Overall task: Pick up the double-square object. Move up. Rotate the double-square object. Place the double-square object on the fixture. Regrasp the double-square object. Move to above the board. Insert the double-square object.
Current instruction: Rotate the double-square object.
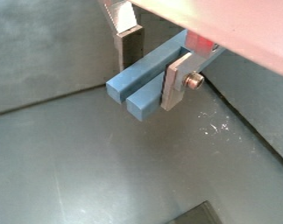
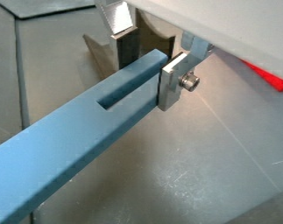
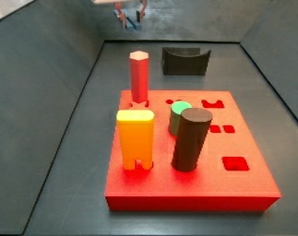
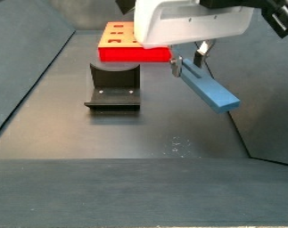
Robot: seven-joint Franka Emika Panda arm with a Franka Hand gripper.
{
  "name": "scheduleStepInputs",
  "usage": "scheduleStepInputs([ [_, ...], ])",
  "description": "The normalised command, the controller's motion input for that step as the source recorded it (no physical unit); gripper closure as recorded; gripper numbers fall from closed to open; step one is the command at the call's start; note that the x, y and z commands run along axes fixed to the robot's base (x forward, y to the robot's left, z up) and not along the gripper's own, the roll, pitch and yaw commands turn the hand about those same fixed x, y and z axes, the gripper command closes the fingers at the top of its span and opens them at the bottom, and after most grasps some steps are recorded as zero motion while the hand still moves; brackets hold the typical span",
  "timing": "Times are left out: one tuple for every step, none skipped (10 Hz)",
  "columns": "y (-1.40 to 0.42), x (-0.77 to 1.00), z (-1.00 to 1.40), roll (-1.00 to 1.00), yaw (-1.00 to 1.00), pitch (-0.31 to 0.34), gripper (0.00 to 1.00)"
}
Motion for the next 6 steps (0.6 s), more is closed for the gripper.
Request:
scheduleStepInputs([
  [0.01, 0.02, -0.10, 0.00, -1.00, -0.001, 1.00],
  [0.03, 0.03, -0.09, 0.00, -1.00, -0.002, 1.00],
  [0.02, 0.03, -0.05, 0.00, -1.00, -0.003, 1.00],
  [0.02, 0.02, -0.04, 0.00, -1.00, -0.003, 1.00],
  [0.02, 0.02, -0.04, 0.00, -1.00, -0.003, 1.00],
  [0.02, 0.02, -0.04, 0.00, -1.00, -0.003, 1.00],
])
